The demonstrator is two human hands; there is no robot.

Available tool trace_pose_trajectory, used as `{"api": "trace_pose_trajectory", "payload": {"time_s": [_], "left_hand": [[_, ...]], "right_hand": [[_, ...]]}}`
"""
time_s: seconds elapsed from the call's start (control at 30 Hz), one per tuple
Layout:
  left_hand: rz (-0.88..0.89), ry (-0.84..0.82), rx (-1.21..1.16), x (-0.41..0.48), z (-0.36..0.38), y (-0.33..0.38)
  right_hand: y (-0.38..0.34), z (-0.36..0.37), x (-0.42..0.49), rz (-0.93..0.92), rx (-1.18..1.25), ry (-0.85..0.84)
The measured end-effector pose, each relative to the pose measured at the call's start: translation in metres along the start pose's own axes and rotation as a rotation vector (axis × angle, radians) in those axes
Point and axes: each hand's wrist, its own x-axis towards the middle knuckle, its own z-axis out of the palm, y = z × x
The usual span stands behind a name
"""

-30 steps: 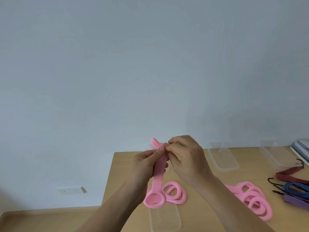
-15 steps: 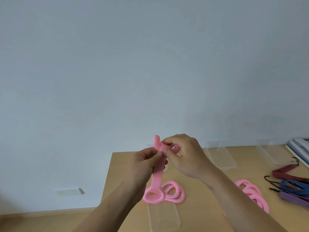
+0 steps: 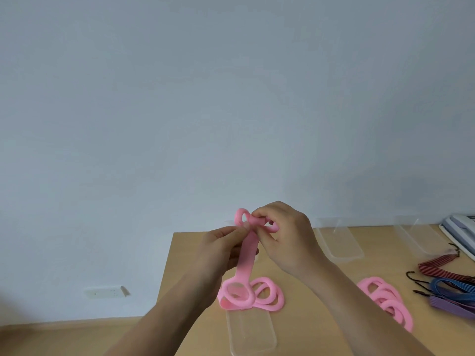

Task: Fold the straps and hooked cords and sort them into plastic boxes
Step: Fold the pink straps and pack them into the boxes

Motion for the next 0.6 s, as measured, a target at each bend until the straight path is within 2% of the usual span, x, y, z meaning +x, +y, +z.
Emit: {"api": "trace_pose_trajectory", "payload": {"time_s": [0.2, 0.4, 0.5, 0.6], "left_hand": [[-0.026, -0.009, -0.120, 0.003, -0.001, 0.002], [0.049, -0.110, -0.082, 0.004, -0.006, 0.001], [0.050, -0.107, -0.085, 0.005, -0.008, -0.001], [0.023, -0.056, -0.118, 0.005, -0.009, -0.006]], "right_hand": [[0.001, 0.008, -0.003, -0.071, 0.006, 0.064], [0.000, 0.011, -0.008, -0.110, 0.020, 0.037], [-0.002, 0.009, -0.008, -0.076, 0.134, 0.041], [-0.001, 0.006, -0.006, 0.041, 0.215, 0.007]]}}
